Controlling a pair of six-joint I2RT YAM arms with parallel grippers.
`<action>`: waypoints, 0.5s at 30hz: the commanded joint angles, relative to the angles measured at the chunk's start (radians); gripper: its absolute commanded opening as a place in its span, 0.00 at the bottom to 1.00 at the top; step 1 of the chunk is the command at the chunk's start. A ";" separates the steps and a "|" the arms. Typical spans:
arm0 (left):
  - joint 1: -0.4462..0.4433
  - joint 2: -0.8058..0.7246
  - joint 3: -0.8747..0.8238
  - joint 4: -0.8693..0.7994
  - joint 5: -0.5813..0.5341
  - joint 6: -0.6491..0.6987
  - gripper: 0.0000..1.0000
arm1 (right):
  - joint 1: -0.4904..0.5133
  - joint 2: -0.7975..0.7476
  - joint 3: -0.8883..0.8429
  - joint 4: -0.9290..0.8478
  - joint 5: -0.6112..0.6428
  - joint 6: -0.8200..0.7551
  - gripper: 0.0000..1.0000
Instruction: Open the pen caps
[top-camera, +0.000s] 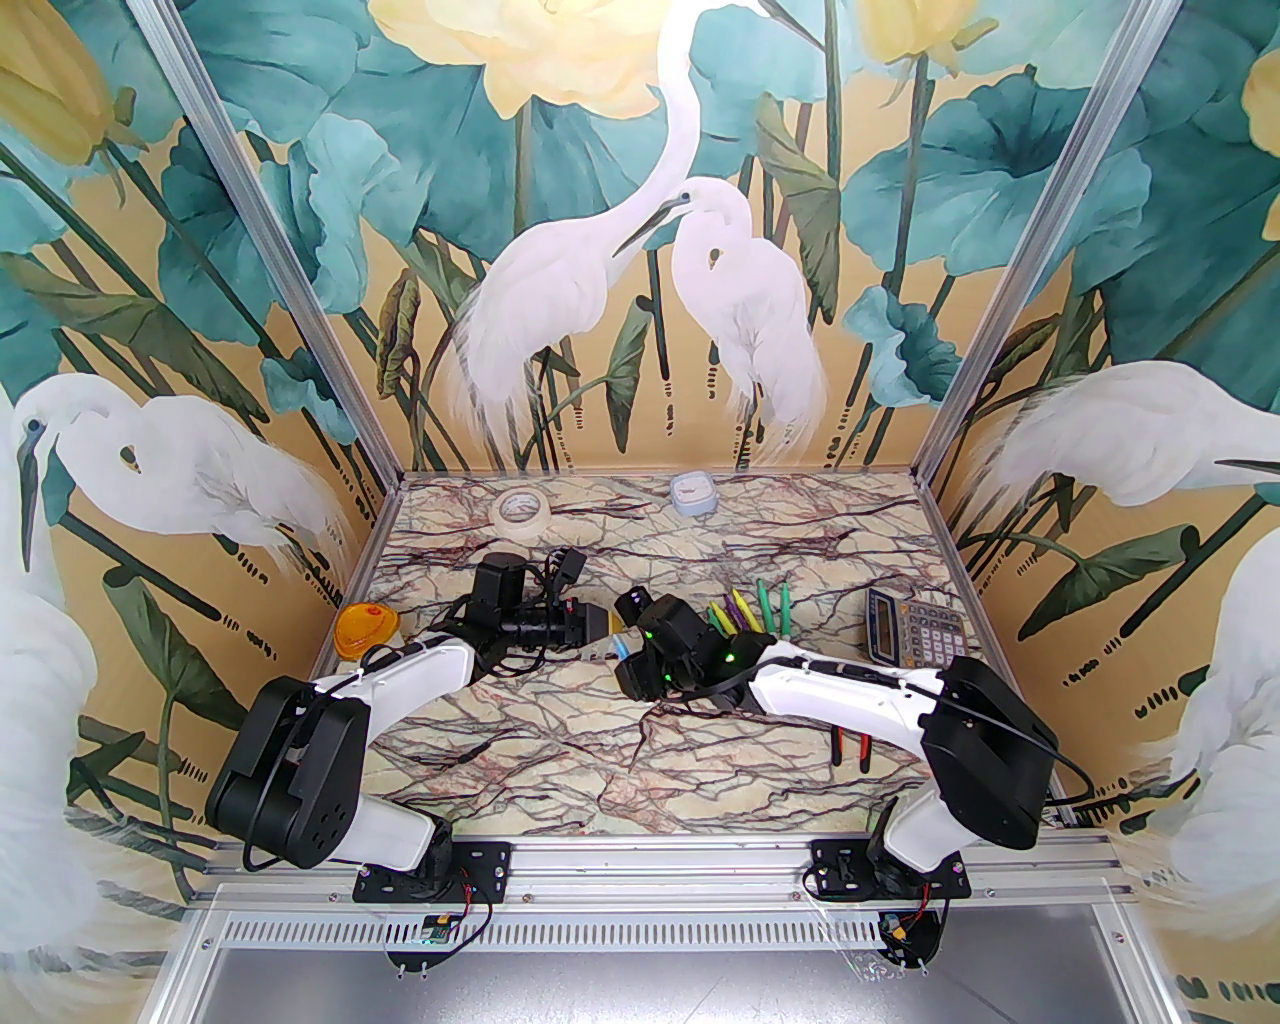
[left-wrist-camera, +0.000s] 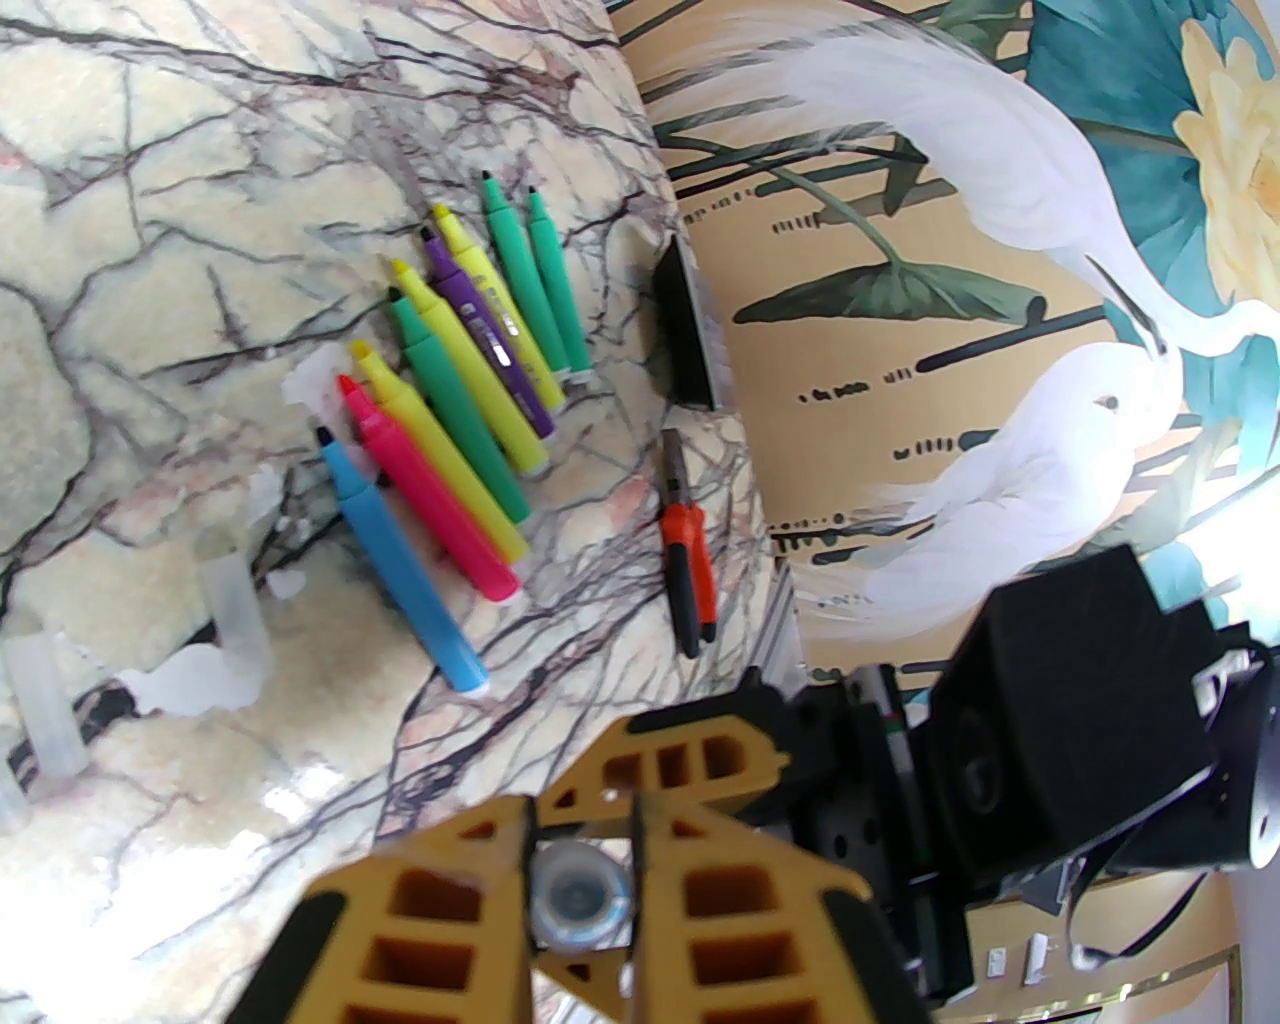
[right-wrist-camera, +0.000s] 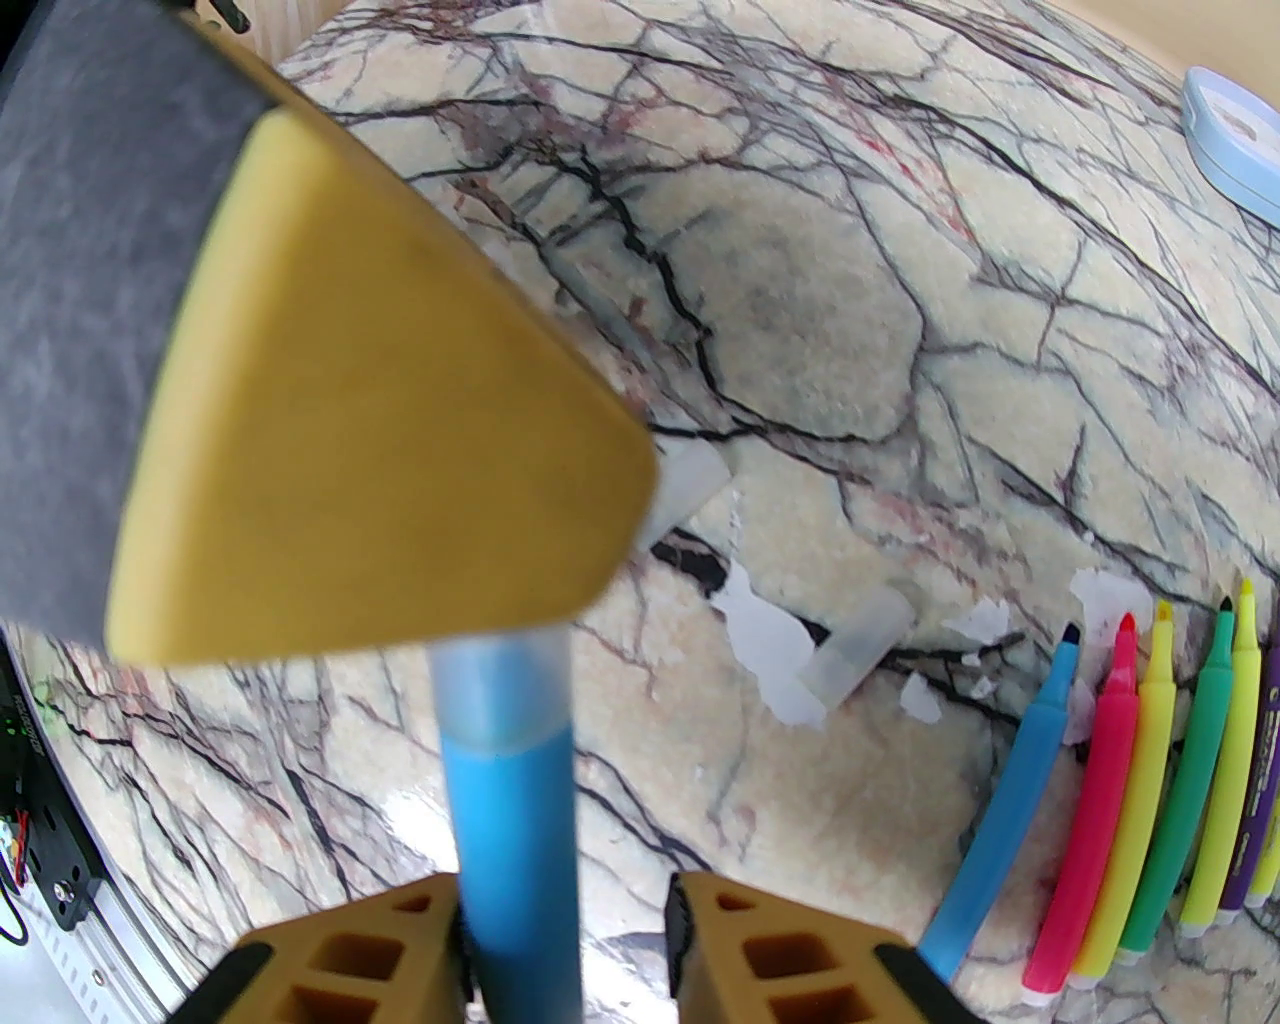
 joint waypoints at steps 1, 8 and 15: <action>-0.006 0.003 -0.005 0.038 0.044 -0.019 0.08 | -0.003 0.004 -0.006 0.033 -0.016 0.012 0.34; -0.005 -0.001 0.005 0.045 0.052 -0.027 0.04 | -0.006 0.020 -0.001 0.053 -0.021 0.007 0.22; -0.006 -0.014 0.028 0.016 -0.009 -0.032 0.00 | -0.008 0.021 -0.019 0.054 -0.033 -0.006 0.04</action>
